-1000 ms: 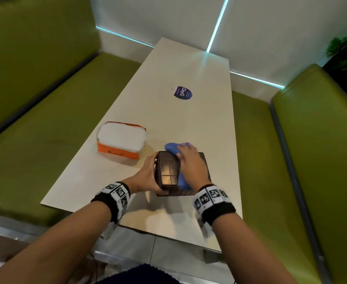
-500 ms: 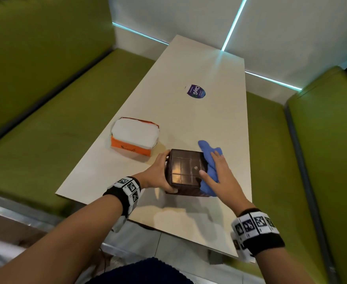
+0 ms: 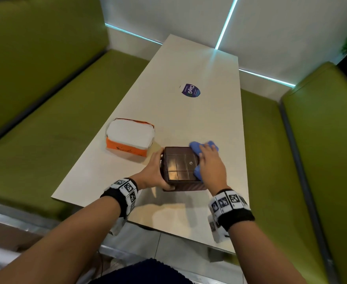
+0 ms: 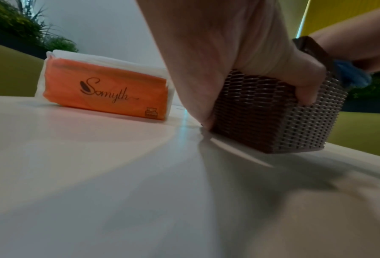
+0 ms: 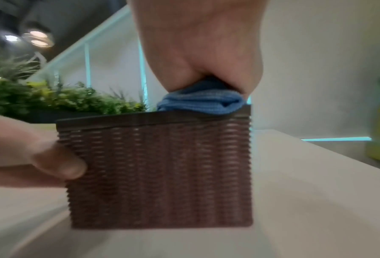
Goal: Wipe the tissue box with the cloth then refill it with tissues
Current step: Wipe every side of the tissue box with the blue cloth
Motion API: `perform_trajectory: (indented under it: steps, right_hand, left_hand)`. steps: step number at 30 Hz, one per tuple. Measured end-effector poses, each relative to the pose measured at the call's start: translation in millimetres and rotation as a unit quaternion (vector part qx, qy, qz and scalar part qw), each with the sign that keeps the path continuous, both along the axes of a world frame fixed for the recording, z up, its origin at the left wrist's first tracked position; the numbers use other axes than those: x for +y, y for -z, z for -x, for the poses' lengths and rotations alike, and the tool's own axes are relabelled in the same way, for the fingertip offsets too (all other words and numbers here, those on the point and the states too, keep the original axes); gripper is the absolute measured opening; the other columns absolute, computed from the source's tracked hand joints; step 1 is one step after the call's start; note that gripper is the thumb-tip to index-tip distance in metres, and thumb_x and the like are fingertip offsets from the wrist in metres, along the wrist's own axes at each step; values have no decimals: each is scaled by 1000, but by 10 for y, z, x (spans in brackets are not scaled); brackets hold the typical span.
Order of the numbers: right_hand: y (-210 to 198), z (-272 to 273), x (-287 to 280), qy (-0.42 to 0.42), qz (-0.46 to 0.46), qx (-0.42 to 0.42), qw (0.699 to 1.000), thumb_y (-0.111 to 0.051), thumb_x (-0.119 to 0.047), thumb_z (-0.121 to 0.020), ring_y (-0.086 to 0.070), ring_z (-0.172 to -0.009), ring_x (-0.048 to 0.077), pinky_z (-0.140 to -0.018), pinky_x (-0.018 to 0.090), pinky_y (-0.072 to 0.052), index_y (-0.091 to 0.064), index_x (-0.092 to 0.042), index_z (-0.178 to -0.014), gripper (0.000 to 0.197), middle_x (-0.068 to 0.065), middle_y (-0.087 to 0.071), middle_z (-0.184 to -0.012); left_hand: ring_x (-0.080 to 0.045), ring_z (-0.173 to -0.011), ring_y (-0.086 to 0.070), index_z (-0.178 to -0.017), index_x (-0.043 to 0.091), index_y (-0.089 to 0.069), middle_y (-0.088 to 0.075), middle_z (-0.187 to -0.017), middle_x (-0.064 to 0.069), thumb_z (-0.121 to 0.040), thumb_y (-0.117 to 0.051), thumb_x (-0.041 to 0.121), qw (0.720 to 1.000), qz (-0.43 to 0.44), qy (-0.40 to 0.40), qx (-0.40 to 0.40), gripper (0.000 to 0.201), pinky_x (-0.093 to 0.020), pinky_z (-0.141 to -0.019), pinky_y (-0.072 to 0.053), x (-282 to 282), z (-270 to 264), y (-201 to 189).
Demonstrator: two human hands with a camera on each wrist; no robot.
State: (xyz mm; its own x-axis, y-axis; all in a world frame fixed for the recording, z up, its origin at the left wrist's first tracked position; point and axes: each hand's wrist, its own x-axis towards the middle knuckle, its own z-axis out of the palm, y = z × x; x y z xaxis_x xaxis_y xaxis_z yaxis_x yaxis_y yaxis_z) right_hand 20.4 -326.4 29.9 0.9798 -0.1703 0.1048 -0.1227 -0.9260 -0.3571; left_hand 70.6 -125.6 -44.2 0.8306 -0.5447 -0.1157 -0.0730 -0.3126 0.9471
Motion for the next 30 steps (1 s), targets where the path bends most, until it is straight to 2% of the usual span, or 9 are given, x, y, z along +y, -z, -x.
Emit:
perform_trajectory:
  steps: [3, 7, 11, 13, 16, 19, 24, 27, 30]
  right_hand:
    - [89, 226, 265, 56, -8, 3, 998, -46, -9, -97, -26, -146, 29, -119, 38, -18, -35, -7, -146, 51, 13, -31, -156]
    - [171, 296, 888, -40, -14, -47, 998, -61, 2, -85, -32, -143, 33, -117, 43, -28, -46, -3, -140, 58, 13, -43, -149]
    - [148, -80, 572, -106, 17, 10, 994, -48, -7, -95, -17, -149, 22, -122, 34, -16, -33, -10, -148, 55, 5, -28, -158]
    - [115, -152, 232, -58, 47, 19, 997, -40, -11, -100, -15, -149, 21, -122, 30, -12, -29, -10, -149, 50, 5, -25, -159]
    - [138, -32, -15, 52, 50, 9, 997, -39, -11, -100, -17, -148, 26, -122, 32, -15, -31, -5, -147, 48, 9, -27, -157]
    - [99, 157, 408, 30, 95, 31, 995, -55, -24, -93, -12, -149, 30, -122, 41, -12, -21, -4, -151, 70, 11, -16, -161]
    - [227, 101, 991, -97, -27, -55, 993, -56, 3, -87, -35, -141, 34, -118, 44, -28, -50, -2, -137, 51, 16, -45, -147]
    - [92, -54, 543, -74, 19, 3, 997, -59, -5, -87, -18, -149, 25, -122, 35, -16, -35, -9, -147, 65, 8, -30, -157]
    - [67, -21, 106, 50, 29, 34, 998, -46, -8, -97, -11, -150, 22, -121, 28, -10, -25, -8, -151, 58, 6, -19, -161]
  left_hand:
    - [-17, -137, -31, -149, 15, -9, -23, -146, -5, -34, -91, 36, 1000, 5, 1, -5, 143, -31, -115, -31, -20, -10, 27]
    - [-12, -132, -27, -145, 0, -10, -22, -139, -4, -29, -82, 48, 999, -6, 9, -30, 145, -8, -107, -24, -35, -11, -24]
    - [-17, -136, -30, -148, 3, -11, -25, -144, -9, -34, -84, 48, 999, -24, 3, -38, 142, -32, -117, -29, -12, -23, -2]
    - [-20, -138, -30, -151, 10, -7, -23, -146, -7, -34, -88, 43, 999, -28, -3, -25, 146, -37, -117, -29, -8, -24, 31]
    - [-19, -139, -29, -151, 16, -5, -21, -147, -4, -33, -91, 37, 1000, -17, -5, 4, 147, -37, -117, -31, -16, -17, 30]
    - [-16, -138, -28, -151, 11, -4, -21, -146, -4, -35, -91, 36, 1000, -15, -2, -4, 147, -29, -116, -28, -37, -36, 102]
    - [0, -131, -35, -129, 25, -33, -33, -117, 21, -72, -81, 12, 999, -29, 22, 3, 75, -12, -111, -26, 6, -86, 89]
    - [-4, -132, -33, -146, 6, -13, -31, -139, -3, -39, -92, 33, 1000, -7, -3, -17, 136, -17, -110, -30, 7, -95, 84]
    - [-18, -138, -30, -149, 15, -9, -24, -145, -5, -35, -92, 35, 1000, -6, -4, -11, 143, -34, -115, -32, -6, -65, 65]
